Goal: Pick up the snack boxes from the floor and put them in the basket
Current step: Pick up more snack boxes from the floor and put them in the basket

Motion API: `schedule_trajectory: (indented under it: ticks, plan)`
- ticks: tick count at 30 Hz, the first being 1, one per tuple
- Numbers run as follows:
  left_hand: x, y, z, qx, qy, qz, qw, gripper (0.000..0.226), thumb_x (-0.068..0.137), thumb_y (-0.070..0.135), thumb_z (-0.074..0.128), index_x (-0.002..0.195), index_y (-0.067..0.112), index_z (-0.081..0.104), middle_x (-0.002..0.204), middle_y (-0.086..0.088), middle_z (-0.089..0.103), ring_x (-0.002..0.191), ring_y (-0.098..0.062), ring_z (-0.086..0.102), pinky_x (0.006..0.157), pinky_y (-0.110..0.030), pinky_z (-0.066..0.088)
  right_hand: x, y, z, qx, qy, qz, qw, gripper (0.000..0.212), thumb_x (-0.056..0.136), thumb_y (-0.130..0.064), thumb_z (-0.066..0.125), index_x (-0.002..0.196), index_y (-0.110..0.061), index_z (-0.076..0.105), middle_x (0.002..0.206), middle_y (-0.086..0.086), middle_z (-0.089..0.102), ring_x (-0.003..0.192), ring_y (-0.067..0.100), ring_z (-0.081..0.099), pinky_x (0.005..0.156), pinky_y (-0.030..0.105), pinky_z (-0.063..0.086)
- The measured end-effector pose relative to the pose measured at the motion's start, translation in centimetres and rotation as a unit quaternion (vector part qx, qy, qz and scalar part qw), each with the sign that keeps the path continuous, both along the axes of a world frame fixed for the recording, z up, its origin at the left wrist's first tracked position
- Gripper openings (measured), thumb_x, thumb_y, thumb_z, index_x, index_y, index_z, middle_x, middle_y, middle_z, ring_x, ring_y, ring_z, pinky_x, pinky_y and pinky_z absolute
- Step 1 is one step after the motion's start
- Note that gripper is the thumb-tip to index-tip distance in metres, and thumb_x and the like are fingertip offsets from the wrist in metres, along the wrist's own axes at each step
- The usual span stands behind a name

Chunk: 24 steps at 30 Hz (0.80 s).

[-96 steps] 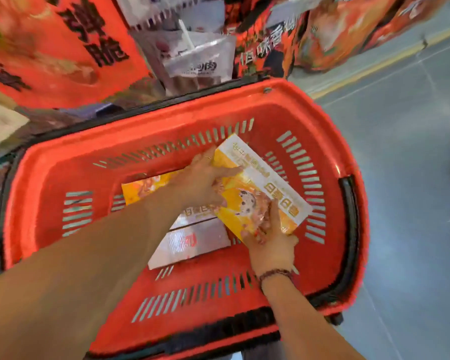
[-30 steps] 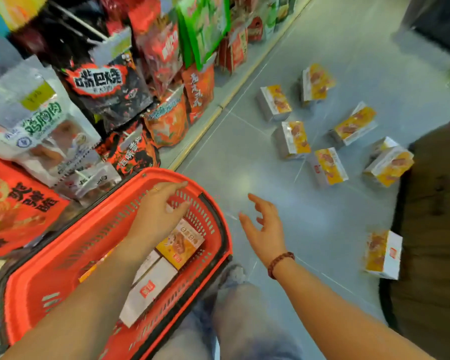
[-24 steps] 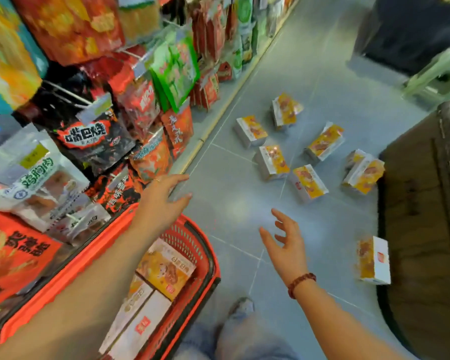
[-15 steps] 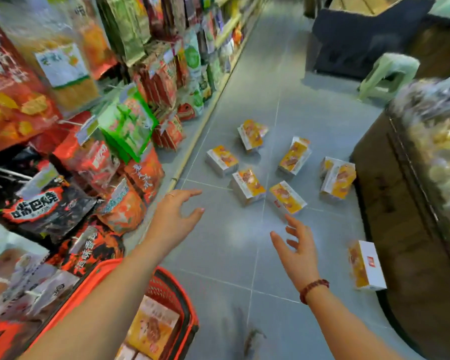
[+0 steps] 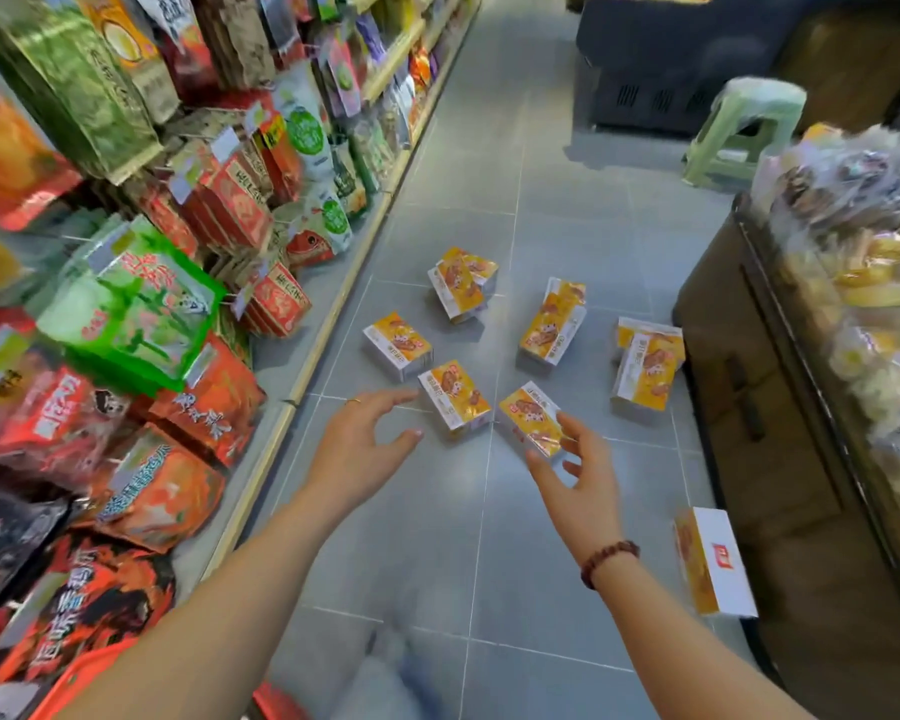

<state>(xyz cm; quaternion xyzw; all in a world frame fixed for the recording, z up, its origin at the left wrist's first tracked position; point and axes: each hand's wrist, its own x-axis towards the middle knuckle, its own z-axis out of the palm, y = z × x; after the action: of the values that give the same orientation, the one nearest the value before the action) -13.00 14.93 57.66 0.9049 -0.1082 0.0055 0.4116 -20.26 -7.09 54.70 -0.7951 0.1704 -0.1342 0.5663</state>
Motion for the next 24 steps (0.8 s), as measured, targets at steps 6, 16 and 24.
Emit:
schedule_trajectory:
  ticks: [6, 16, 24]
  plan:
    - [11.8, -1.1, -2.8, 0.001, 0.019, -0.016, 1.0, 0.039, 0.078, 0.02, 0.072, 0.116, 0.024, 0.062, 0.113, 0.004, 0.06, 0.106, -0.014, 0.055, 0.092, -0.032, 0.044, 10.1, -0.7, -3.0, -0.008, 0.028, 0.005, 1.0, 0.046, 0.081, -0.013, 0.069, 0.119, -0.029, 0.047, 0.116, -0.011, 0.048, 0.107, 0.015, 0.052, 0.09, 0.029, 0.043]
    - [30.5, -5.8, -6.5, 0.054, 0.115, -0.061, 0.99, 0.04, 0.079, 0.019, 0.071, 0.118, 0.019, 0.062, 0.116, -0.001, 0.059, 0.109, -0.016, 0.053, 0.086, -0.02, 0.036, 23.8, -4.0, -6.5, 0.021, 0.121, -0.035, 0.992, 0.051, 0.074, -0.037, 0.066, 0.121, -0.032, 0.046, 0.12, -0.004, 0.05, 0.104, 0.014, 0.053, 0.085, 0.028, 0.045]
    - [42.5, -9.4, -17.0, 0.154, 0.192, -0.062, 0.967, 0.04, 0.079, 0.025, 0.069, 0.118, 0.024, 0.061, 0.125, -0.001, 0.059, 0.116, -0.021, 0.051, 0.09, -0.025, 0.036, 36.3, -8.9, -17.6, 0.077, 0.233, -0.042, 0.969, 0.049, 0.08, -0.018, 0.071, 0.124, -0.023, 0.05, 0.12, 0.004, 0.052, 0.103, 0.017, 0.053, 0.081, 0.025, 0.042]
